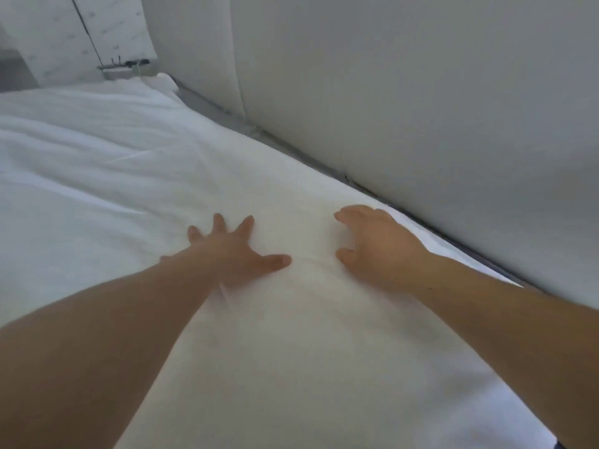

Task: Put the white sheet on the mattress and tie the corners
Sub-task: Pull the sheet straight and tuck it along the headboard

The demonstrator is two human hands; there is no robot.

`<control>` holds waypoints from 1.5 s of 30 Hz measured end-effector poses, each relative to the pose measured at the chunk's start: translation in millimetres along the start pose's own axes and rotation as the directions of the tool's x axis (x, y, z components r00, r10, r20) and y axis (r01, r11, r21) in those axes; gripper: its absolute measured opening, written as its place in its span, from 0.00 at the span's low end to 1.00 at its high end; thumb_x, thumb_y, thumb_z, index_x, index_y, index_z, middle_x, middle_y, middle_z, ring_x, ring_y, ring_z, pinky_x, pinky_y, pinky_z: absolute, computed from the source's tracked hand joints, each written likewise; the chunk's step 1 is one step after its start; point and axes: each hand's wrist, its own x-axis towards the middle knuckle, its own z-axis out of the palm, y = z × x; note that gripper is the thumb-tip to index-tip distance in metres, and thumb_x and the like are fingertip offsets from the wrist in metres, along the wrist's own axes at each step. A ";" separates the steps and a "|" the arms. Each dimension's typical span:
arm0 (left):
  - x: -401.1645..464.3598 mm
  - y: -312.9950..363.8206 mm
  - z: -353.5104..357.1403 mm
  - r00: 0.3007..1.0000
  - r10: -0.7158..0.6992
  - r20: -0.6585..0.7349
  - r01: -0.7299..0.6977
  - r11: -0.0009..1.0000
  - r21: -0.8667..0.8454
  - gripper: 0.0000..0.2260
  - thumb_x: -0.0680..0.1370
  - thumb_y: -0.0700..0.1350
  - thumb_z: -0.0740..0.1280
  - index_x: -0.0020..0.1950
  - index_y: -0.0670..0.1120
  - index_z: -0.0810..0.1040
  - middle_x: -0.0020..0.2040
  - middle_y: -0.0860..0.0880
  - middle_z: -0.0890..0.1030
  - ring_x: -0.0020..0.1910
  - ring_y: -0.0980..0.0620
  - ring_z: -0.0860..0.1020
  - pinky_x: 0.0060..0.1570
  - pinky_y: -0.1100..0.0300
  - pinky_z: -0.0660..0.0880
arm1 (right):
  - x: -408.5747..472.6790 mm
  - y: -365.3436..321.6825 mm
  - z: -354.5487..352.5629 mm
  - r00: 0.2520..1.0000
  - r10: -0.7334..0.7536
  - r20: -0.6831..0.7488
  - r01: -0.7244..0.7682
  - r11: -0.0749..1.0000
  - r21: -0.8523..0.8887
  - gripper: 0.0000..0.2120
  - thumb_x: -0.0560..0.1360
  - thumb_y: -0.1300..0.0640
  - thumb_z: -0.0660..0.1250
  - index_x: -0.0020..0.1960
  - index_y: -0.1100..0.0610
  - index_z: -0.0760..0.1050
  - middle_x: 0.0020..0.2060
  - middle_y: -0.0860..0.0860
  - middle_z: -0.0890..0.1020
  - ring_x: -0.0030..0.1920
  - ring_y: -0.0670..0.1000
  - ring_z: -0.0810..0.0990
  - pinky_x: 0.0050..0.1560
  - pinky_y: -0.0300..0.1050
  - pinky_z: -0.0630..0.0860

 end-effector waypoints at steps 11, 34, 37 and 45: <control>4.8 11.3 -25.0 0.953 -0.088 0.291 0.093 0.996 -0.003 0.73 0.35 0.84 0.66 0.69 0.76 0.25 0.80 0.48 0.29 0.78 0.28 0.37 0.68 0.22 0.60 | 25.3 -11.8 -32.5 0.863 -0.034 0.505 0.023 0.999 0.029 0.24 0.82 0.48 0.60 0.78 0.50 0.63 0.74 0.47 0.67 0.73 0.53 0.66 0.73 0.50 0.66; 8.0 19.5 -33.4 0.906 -0.137 0.400 0.170 0.984 -0.050 0.65 0.58 0.72 0.78 0.72 0.74 0.25 0.76 0.52 0.20 0.77 0.33 0.26 0.62 0.16 0.59 | 186.8 14.6 -32.5 0.867 0.341 0.365 -0.319 0.940 -0.121 0.18 0.76 0.43 0.70 0.58 0.54 0.75 0.54 0.53 0.82 0.55 0.58 0.82 0.47 0.48 0.77; 9.0 20.9 -33.6 0.903 -0.135 0.409 0.172 0.984 -0.054 0.65 0.59 0.72 0.78 0.73 0.73 0.25 0.75 0.51 0.19 0.76 0.32 0.26 0.62 0.16 0.60 | 188.0 13.2 -36.7 0.881 0.308 0.360 -0.250 0.947 -0.201 0.11 0.80 0.47 0.66 0.54 0.55 0.75 0.51 0.54 0.83 0.52 0.58 0.83 0.41 0.45 0.72; 10.0 21.1 -34.9 0.905 -0.134 0.403 0.163 0.986 -0.040 0.65 0.59 0.73 0.77 0.72 0.73 0.24 0.76 0.50 0.19 0.76 0.32 0.26 0.62 0.16 0.59 | 188.6 13.3 -52.0 0.902 0.279 0.329 -0.066 0.843 -0.534 0.11 0.74 0.61 0.68 0.56 0.61 0.76 0.39 0.57 0.86 0.41 0.57 0.87 0.32 0.45 0.73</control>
